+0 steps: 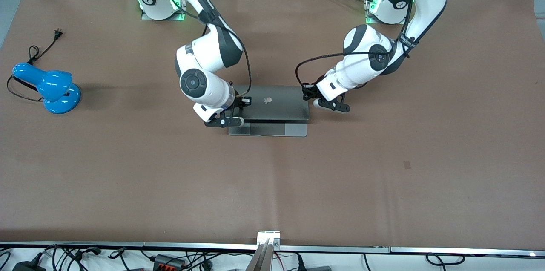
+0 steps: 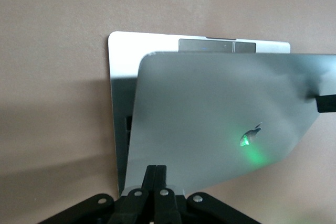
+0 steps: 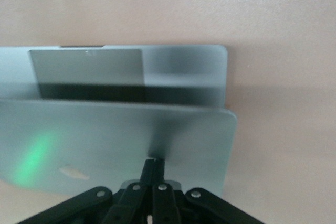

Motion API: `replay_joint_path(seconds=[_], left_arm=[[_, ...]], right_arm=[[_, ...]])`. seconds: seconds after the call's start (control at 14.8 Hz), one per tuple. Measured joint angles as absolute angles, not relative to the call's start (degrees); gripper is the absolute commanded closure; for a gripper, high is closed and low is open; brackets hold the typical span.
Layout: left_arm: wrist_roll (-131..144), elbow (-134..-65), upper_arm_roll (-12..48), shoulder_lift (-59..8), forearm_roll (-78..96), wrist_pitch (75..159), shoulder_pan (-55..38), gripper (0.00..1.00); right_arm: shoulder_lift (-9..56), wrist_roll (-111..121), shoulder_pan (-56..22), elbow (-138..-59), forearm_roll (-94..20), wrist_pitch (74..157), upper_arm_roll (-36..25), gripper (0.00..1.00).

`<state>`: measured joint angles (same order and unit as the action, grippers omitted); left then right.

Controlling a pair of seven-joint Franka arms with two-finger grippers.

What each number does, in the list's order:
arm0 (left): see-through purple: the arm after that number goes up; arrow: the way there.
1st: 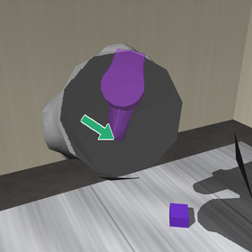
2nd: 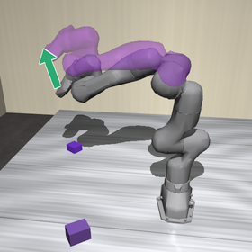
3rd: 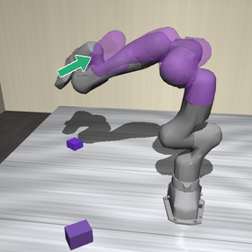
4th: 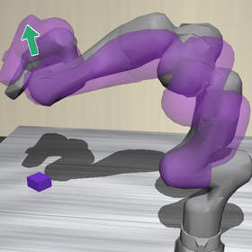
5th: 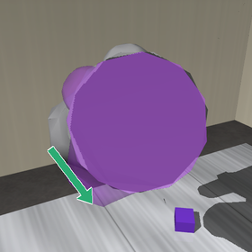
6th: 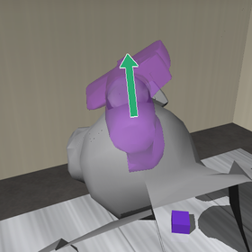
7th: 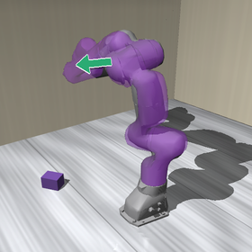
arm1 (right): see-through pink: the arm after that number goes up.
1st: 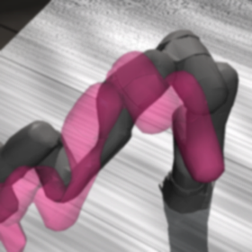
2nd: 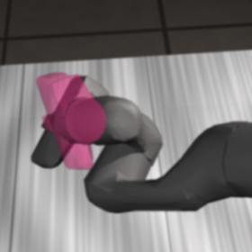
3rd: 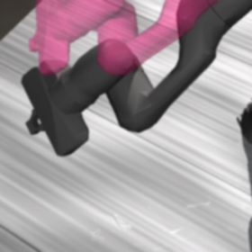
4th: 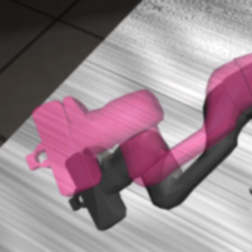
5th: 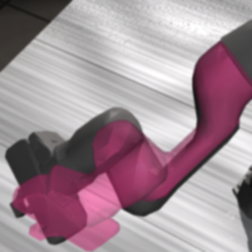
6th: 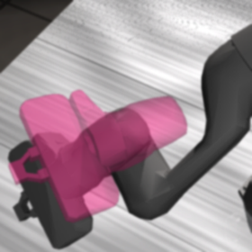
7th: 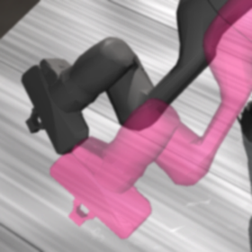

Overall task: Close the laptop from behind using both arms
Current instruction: 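Push the screen down toward the keyboard with both grippers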

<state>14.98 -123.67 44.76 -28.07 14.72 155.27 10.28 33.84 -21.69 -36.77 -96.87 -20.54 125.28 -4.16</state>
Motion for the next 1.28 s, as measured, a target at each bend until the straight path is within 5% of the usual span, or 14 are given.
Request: replay_joint_path(seconds=[0.88,1.28], left_arm=[[14.66,-114.95,29.6,-37.1,13.48,156.7,-6.28,1.0],[14.66,-113.56,27.42,-37.79,13.47,157.7,-8.65,1.0]], right_arm=[[40.27,-21.69,-36.98,-96.0,-19.6,132.11,-4.33,1.0],[40.3,-21.69,-37.08,-96.0,-18.82,132.27,-4.26,1.0]])
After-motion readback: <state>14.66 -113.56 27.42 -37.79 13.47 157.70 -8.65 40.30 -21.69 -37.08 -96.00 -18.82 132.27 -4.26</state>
